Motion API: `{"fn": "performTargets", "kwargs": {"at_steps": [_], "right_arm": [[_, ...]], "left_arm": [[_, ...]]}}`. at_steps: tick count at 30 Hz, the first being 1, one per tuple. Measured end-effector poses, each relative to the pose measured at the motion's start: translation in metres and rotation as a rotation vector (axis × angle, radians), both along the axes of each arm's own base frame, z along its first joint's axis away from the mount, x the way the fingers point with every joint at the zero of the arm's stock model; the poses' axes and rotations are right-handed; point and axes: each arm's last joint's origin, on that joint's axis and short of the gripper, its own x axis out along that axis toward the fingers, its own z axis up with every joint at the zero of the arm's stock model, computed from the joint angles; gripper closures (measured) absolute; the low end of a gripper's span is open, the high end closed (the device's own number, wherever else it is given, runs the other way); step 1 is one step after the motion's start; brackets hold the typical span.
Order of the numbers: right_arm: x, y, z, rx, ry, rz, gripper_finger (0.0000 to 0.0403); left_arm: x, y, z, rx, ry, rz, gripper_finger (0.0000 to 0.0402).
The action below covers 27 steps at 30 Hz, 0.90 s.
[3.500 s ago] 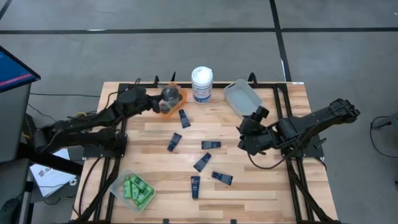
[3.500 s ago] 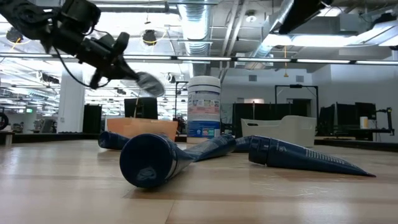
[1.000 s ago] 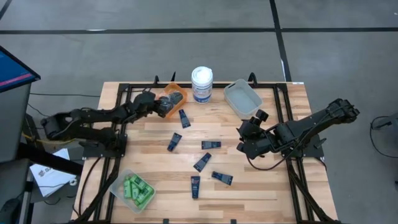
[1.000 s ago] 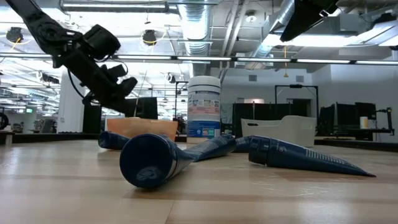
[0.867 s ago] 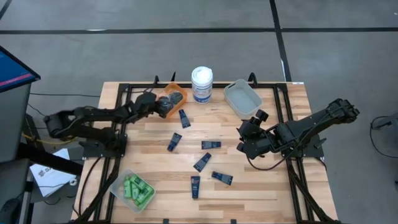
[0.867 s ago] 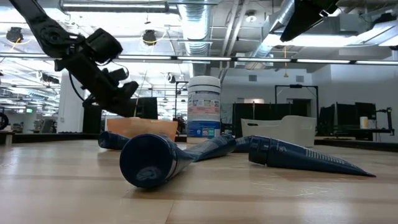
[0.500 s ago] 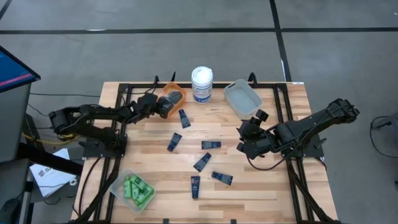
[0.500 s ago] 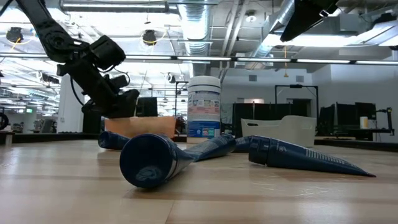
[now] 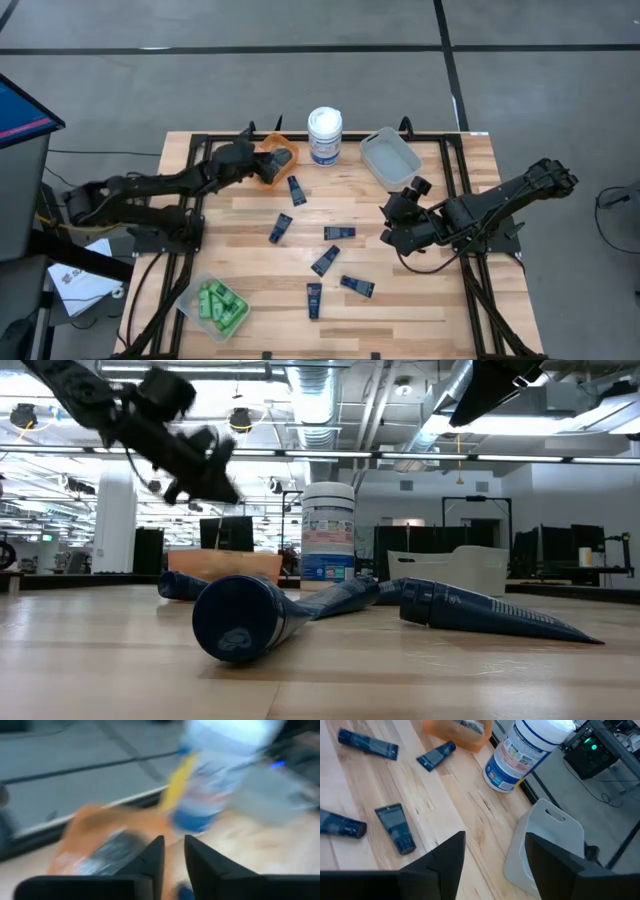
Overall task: Pick & Place Travel size toiletries
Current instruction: Put the shaving cream into the gray bin
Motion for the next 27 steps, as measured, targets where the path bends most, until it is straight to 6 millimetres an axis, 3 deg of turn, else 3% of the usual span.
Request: {"fn": "performTargets", "kwargs": {"at_steps": [8, 15, 20, 27], "right_arm": [[0.013, 0.002, -0.043, -0.025, 0.007, 0.165, 0.0169], [0.022, 0.007, -0.084, 0.063, -0.141, 0.45, 0.0169], [0.022, -0.003, -0.101, 0.137, -0.232, 0.53, 0.0163], [0.017, -0.017, -0.116, 0.161, -0.219, 0.524, 0.0137]], "left_arm": [[-0.015, -0.05, 0.062, 0.126, -0.316, -0.394, 0.0281], [-0.04, -0.099, 0.093, 0.316, -0.445, -0.605, 0.0333], [-0.044, -0.121, 0.093, 0.408, -0.406, -0.622, 0.0394], [-0.042, -0.14, 0.059, 0.394, -0.289, -0.648, 0.04]]}}
